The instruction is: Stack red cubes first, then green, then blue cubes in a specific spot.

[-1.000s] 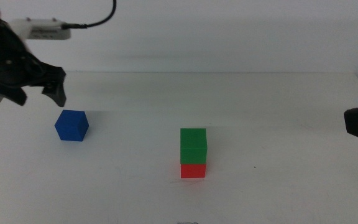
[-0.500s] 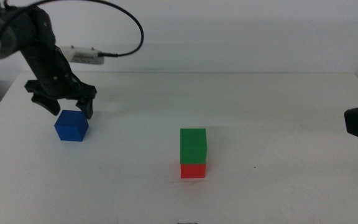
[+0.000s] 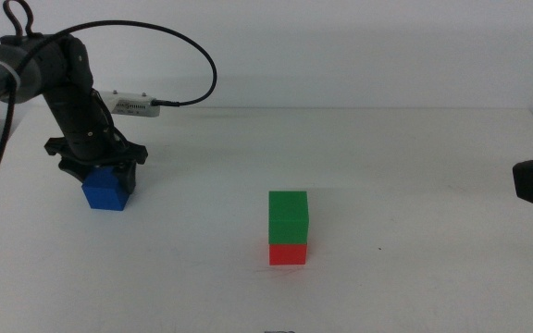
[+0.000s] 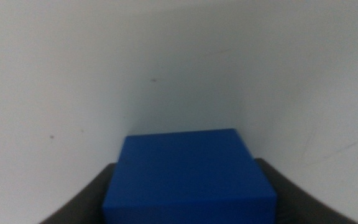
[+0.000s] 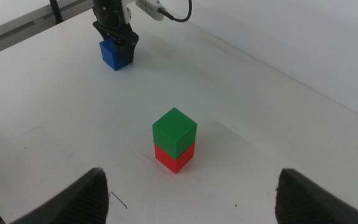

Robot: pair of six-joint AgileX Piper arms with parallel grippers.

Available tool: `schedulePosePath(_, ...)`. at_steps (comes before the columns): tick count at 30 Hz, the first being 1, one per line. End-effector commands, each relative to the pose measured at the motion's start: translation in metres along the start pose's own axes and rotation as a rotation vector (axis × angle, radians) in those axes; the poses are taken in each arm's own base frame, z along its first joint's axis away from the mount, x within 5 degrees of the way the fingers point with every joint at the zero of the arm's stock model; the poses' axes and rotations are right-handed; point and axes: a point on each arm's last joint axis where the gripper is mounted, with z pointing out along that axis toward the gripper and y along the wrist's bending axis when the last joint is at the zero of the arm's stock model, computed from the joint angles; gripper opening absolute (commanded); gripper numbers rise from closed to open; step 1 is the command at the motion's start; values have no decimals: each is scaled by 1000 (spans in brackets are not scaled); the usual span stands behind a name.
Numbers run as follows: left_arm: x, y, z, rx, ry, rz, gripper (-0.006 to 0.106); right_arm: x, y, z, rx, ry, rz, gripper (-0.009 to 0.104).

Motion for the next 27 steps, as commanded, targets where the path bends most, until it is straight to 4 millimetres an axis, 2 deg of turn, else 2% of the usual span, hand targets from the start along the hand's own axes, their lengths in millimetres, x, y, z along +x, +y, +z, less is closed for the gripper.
schedulePosePath(1, -4, -1, -40, 5, -94, -12, 51, -11, -2, -6, 26, -92, -5, 94)
schedulePosePath(3, -2, -2, -46, 39, -72, -25, 34, -11, -2, -6, 26, -92, -5, 94)
schedulePosePath(6, 4, -7, -61, 71, 2, -32, 20, -11, -2, -6, 26, -92, -5, 94)
schedulePosePath(10, 6, -24, -87, 40, -54, 27, 17, -11, -2, -6, 27, -92, -5, 94)
schedulePosePath(12, 9, -41, -105, 26, -89, 6, 17, -11, -2, -6, 27, -92, -5, 94)
schedulePosePath(16, 29, -89, -134, 27, -120, -146, 17, -11, -2, -6, 27, -93, -5, 94)
schedulePosePath(20, 56, -157, -156, 70, -140, -189, 17, -11, -2, -6, 27, -93, -5, 94)
schedulePosePath(23, 70, -209, -161, 60, -162, -204, 17, -11, -2, -6, 27, -93, -5, 94)
schedulePosePath(27, 75, -255, -160, 44, -203, -184, 17, -11, -2, -6, 27, -93, -5, 94)
